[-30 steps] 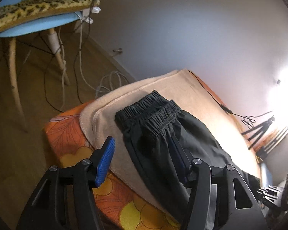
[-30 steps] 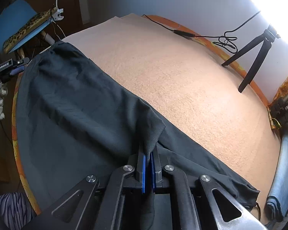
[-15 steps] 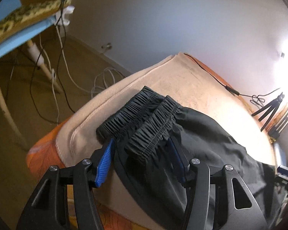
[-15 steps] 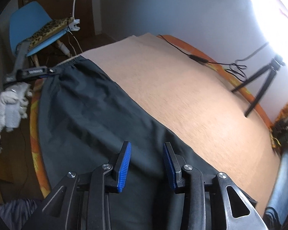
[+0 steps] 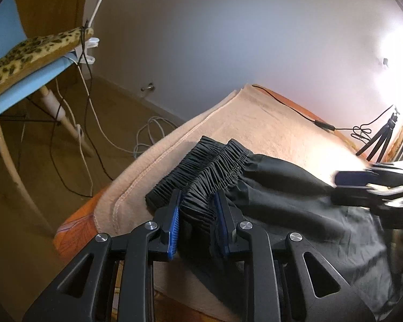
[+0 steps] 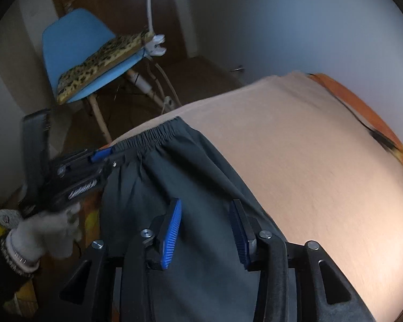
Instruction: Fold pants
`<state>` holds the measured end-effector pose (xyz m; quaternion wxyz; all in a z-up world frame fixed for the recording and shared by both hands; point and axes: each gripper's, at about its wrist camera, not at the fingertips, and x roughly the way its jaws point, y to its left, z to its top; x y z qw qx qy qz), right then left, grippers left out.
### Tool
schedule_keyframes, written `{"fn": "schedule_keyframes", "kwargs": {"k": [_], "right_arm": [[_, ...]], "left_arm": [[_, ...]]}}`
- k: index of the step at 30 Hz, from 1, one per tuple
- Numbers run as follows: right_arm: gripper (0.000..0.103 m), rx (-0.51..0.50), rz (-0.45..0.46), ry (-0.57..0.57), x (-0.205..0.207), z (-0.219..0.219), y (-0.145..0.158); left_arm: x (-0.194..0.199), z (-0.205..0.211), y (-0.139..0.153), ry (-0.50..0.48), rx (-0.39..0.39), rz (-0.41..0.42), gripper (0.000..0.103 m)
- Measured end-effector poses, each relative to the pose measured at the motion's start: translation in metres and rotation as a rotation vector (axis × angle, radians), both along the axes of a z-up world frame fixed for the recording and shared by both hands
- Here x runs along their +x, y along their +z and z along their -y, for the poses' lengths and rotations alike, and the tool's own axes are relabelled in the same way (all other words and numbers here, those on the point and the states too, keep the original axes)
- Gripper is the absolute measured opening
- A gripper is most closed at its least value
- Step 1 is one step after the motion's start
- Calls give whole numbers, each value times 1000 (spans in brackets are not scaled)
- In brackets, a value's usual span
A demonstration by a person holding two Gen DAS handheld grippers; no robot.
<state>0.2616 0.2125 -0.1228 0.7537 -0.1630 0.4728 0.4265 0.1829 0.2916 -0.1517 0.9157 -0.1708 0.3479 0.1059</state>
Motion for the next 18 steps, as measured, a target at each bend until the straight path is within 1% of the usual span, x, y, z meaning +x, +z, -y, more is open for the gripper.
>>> {"fn": "schedule_keyframes", "kwargs": {"k": [3, 6, 7, 8, 9, 11, 13, 16, 18], "right_arm": [[44, -43, 20, 15, 12, -30, -18], [43, -55, 8, 25, 22, -50, -34], [36, -58, 0, 30, 23, -52, -38], [23, -59, -9, 37, 25, -56, -42], [19, -60, -20, 47, 26, -58, -45], [3, -66, -11, 63, 26, -64, -48], [0, -79, 12, 72, 27, -73, -49], [0, -63, 63, 61, 29, -80, -40], [0, -41, 73, 54, 33, -87, -33]], "left_arm": [[-1, 0, -1, -8, 9, 3, 22], [0, 2, -3, -17, 21, 2, 22], [1, 2, -4, -21, 27, 3, 22], [1, 2, -4, -22, 31, 3, 22], [1, 1, -4, -22, 37, 7, 22], [3, 1, -2, -16, 53, 15, 22], [5, -3, 1, -3, 68, 24, 22], [10, -13, 5, 30, 75, 25, 22], [14, -20, 3, 33, 59, 2, 22]]}}
